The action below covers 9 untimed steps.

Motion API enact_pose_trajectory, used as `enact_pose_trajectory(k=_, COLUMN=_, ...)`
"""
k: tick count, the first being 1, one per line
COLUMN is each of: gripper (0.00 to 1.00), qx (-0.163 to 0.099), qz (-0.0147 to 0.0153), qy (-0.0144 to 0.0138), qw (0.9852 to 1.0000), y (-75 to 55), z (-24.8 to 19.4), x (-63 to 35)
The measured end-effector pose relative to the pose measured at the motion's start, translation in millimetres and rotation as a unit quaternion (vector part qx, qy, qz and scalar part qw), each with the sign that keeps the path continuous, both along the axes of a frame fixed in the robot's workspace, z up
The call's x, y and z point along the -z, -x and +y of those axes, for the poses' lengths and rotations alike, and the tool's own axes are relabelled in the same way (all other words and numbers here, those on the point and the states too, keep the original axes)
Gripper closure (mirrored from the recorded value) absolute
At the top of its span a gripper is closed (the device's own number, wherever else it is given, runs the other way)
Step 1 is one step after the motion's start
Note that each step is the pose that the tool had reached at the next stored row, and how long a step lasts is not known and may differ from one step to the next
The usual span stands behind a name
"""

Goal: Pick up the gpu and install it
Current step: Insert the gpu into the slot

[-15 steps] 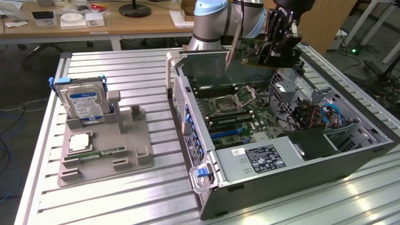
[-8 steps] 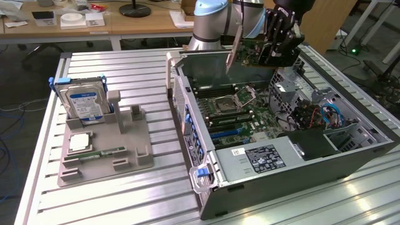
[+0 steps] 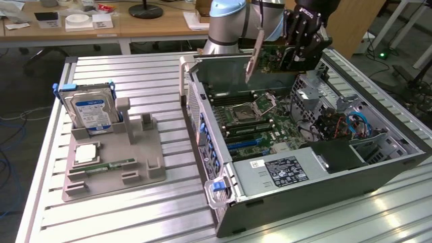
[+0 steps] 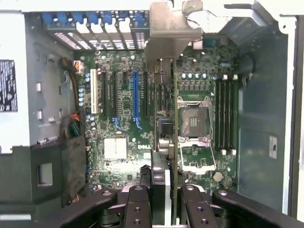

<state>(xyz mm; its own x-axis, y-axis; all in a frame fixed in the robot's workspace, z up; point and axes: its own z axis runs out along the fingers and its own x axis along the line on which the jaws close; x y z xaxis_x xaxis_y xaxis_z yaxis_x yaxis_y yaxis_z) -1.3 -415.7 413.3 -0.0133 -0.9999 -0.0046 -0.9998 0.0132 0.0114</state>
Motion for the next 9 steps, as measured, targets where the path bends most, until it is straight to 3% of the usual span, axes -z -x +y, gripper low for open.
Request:
enact_pose_trajectory(k=4, gripper=0.71, qx=-0.012, qz=-0.0011, qy=0.0001, qw=0.9999, y=0.0, z=-0.1, x=0.1)
enact_pose_trajectory(k=7, gripper=0.71, qx=-0.012, qz=-0.0058, qy=0.0, qw=0.9999, y=0.1, z=-0.1, x=1.2)
enact_pose_trajectory(k=9, gripper=0.71, qx=-0.012, qz=-0.0106, qy=0.0002, qw=0.9999, y=0.4, z=-0.1, x=2.1)
